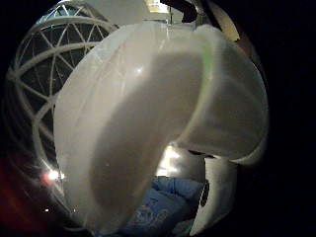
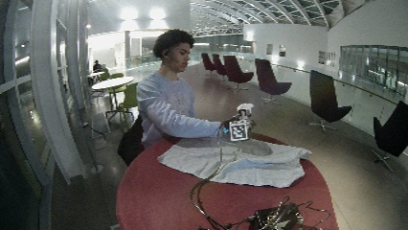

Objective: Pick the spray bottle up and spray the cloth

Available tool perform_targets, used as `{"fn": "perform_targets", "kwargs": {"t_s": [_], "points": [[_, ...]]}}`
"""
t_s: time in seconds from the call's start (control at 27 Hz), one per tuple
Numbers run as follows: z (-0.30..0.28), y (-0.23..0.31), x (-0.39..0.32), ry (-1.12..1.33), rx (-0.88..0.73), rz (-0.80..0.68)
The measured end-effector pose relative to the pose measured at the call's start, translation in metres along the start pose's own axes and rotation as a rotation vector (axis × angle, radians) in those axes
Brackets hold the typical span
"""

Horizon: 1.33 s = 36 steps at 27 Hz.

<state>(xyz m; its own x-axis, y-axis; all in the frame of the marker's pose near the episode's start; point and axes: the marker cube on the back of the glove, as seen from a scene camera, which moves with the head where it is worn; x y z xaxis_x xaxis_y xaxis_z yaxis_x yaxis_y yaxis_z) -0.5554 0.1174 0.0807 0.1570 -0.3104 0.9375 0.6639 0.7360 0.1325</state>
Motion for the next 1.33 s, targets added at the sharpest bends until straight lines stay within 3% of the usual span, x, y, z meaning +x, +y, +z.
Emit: {"fn": "perform_targets", "kwargs": {"t_s": [0.22, 0.44, 0.92, 1.15, 1.33], "points": [[-0.020, 0.014, -0.009, 0.047, -0.019, -0.006], [-0.088, 0.057, -0.033, 0.154, -0.067, -0.065], [-0.247, 0.220, -0.024, 0.883, 0.061, -0.031], [-0.285, 0.276, -0.015, 1.123, 0.060, 0.032], [-0.300, 0.292, -0.010, 1.178, 0.060, 0.068]]}}
